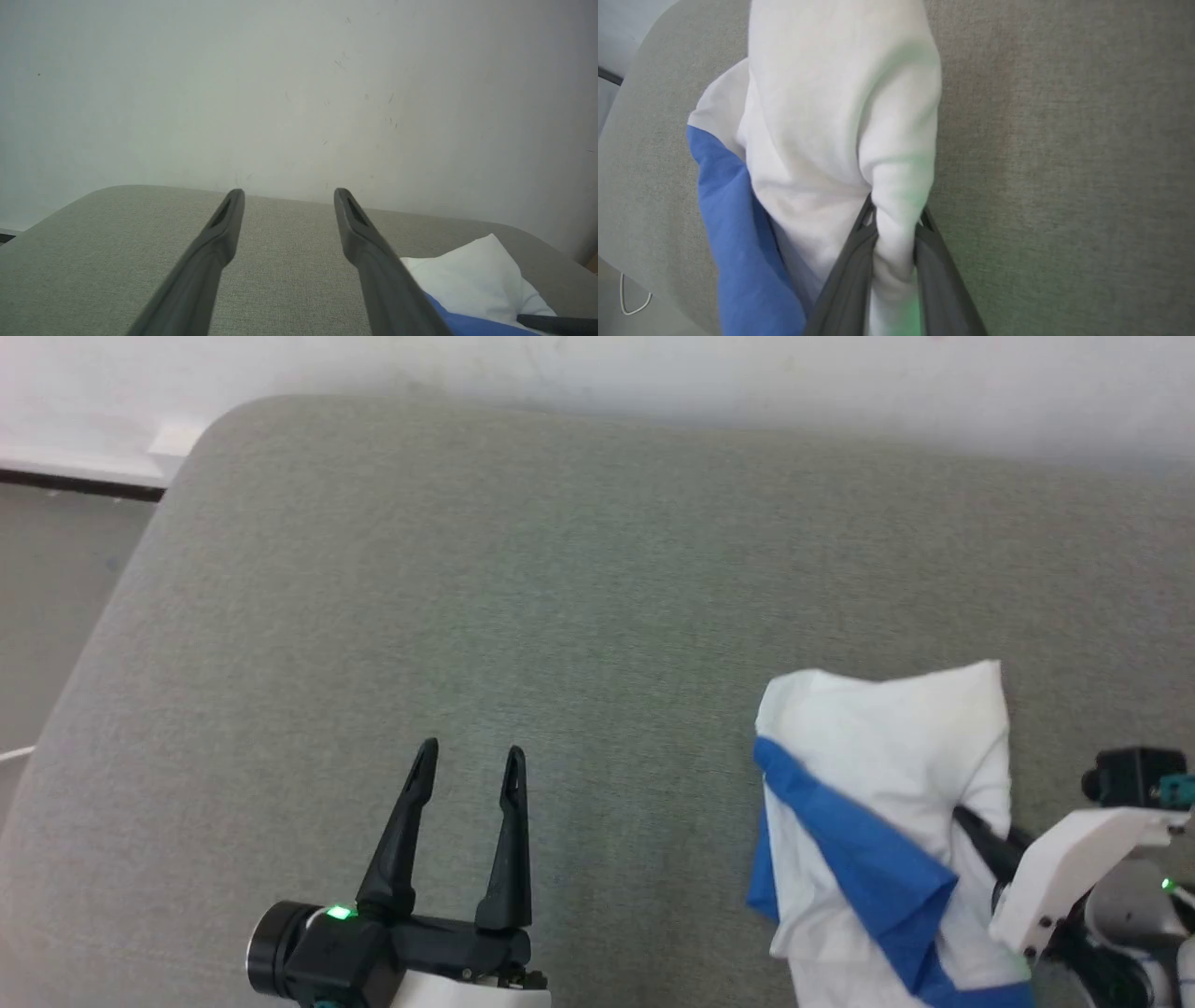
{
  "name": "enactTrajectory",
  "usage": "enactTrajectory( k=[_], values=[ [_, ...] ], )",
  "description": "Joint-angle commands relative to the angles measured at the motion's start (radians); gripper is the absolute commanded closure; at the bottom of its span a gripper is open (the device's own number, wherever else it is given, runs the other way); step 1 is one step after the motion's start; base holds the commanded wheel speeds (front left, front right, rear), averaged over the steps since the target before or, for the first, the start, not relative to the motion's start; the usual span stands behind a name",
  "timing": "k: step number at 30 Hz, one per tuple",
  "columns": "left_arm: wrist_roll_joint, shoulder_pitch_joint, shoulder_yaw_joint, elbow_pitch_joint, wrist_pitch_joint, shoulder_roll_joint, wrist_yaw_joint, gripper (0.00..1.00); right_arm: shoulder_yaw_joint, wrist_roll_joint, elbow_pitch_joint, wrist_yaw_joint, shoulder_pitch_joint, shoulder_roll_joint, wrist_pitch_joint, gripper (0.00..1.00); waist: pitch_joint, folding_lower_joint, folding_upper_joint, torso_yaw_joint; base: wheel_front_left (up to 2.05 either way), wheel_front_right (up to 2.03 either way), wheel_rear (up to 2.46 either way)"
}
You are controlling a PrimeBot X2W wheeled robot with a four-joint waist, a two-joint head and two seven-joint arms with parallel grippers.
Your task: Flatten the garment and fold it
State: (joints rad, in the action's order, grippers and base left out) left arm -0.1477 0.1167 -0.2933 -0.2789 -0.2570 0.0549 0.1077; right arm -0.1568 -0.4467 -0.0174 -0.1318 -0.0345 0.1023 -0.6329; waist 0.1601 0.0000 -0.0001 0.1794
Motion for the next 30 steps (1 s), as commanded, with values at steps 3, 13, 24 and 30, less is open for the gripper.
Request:
enactTrajectory(
  k=[3, 13, 24, 30],
  values=[
    [0.014, -0.011, -0.002, 0.004, -0.005, -0.004, 0.002, 0.00, 0.004, 0.010, 0.000, 0.001, -0.055, 0.031, 0.000, 1.00, -0.002, 0.0000, 0.0001, -0.069, 0.00, 0.00, 0.00],
    [0.020, -0.028, -0.003, 0.025, -0.004, 0.008, -0.005, 0.00, 0.053, 0.030, -0.033, 0.001, -0.182, 0.152, -0.021, 1.00, -0.015, 0.0000, 0.0001, -0.225, 0.00, 0.00, 0.00],
    [0.039, -0.068, -0.020, 0.026, 0.015, 0.016, -0.003, 0.00, 0.118, -0.001, -0.046, 0.001, -0.288, 0.300, -0.034, 1.00, 0.034, 0.0000, 0.0001, -0.337, 0.00, 0.00, 0.00],
    [0.066, -0.105, -0.032, 0.015, 0.024, 0.018, 0.006, 0.00, 0.119, -0.035, -0.061, 0.001, -0.341, 0.393, -0.022, 1.00, 0.115, 0.0000, 0.0001, -0.353, 0.00, 0.00, 0.00]
  ],
)
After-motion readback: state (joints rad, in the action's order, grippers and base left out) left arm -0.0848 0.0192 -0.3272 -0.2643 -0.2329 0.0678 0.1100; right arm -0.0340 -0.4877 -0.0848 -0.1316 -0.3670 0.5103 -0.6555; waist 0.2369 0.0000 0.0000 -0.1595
